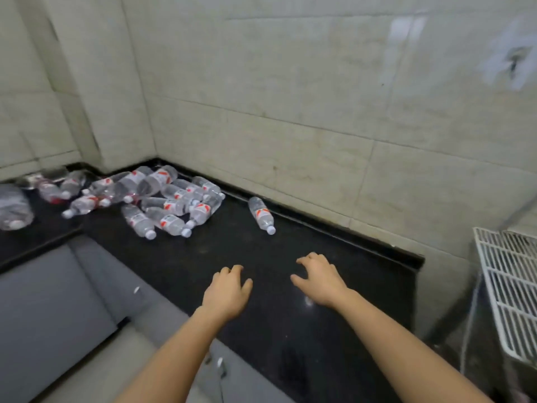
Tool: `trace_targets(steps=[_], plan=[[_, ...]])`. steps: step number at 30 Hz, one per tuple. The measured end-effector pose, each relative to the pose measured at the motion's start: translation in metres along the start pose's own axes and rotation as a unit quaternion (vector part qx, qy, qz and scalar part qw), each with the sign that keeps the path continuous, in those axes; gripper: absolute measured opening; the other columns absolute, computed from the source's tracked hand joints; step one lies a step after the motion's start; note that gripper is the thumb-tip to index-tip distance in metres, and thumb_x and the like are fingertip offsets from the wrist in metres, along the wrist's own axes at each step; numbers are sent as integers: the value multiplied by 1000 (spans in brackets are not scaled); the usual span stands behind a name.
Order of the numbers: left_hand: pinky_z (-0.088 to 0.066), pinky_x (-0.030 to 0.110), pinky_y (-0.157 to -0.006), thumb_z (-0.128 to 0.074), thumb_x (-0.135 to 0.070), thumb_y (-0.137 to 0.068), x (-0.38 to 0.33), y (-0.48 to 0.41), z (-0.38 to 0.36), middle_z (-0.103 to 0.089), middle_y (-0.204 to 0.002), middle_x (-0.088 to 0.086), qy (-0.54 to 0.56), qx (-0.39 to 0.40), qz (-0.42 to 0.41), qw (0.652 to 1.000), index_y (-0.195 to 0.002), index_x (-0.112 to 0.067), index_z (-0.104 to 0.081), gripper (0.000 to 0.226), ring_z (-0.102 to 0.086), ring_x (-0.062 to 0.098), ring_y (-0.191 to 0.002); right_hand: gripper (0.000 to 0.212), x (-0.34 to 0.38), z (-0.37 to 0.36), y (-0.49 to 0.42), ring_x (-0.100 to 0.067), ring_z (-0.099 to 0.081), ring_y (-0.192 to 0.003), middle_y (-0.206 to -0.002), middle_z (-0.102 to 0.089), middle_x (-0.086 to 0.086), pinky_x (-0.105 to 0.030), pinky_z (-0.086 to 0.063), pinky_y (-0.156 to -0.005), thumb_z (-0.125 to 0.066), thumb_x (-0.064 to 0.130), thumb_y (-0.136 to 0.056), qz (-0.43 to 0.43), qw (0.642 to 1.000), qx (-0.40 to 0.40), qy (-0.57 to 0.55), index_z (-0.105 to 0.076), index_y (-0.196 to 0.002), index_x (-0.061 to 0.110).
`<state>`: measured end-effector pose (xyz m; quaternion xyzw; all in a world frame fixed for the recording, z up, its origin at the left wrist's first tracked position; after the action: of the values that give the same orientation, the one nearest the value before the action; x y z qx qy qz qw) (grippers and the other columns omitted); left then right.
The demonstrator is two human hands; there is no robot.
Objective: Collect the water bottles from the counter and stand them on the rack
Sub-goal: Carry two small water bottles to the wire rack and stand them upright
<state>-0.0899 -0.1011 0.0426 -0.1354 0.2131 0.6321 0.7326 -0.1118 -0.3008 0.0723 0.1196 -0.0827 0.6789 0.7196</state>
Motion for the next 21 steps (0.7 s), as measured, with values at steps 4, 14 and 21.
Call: trace_targets(steps=[4, 14, 21], plan=[[-42, 39, -98, -39, -40, -97, 59, -14, 14, -45, -134, 9, 1, -1, 48, 999, -140, -16, -36, 49, -42, 27, -124, 53, 41, -33, -41, -24, -41, -129, -137, -46, -5, -42, -37, -103, -49, 42, -94, 14, 999, 41, -6, -45, -140, 14], [-43, 37, -96, -41, -34, -97, 154, -147, 28, -49, -130, 6, -6, -27, 81, 996, -136, -17, -43, 43, -43, 24, -123, 52, 75, -92, -193, -23, -43, -126, -134, -47, -4, -41, -39, -101, -50, 40, -95, -10, 999, 35, -37, -46, -137, 11], [-35, 34, -103, -46, -25, -96, 178, -253, 22, -46, -136, 11, 26, -38, 58, 997, -138, -9, -42, 45, -41, 26, -125, 50, 49, -106, -290, -28, -39, -127, -139, -44, -10, -43, -37, -100, -53, 36, -94, -122, 992, -19, -30, -45, -134, 8]])
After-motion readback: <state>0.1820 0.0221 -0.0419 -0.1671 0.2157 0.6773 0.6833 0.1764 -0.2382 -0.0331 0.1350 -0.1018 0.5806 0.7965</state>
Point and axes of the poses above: each hand's wrist, its own y-axis away from the middle knuckle, its own z-axis out of the back of the hand, x = y × z, the point moved 5 cm from there along -y, towards the middle knuckle
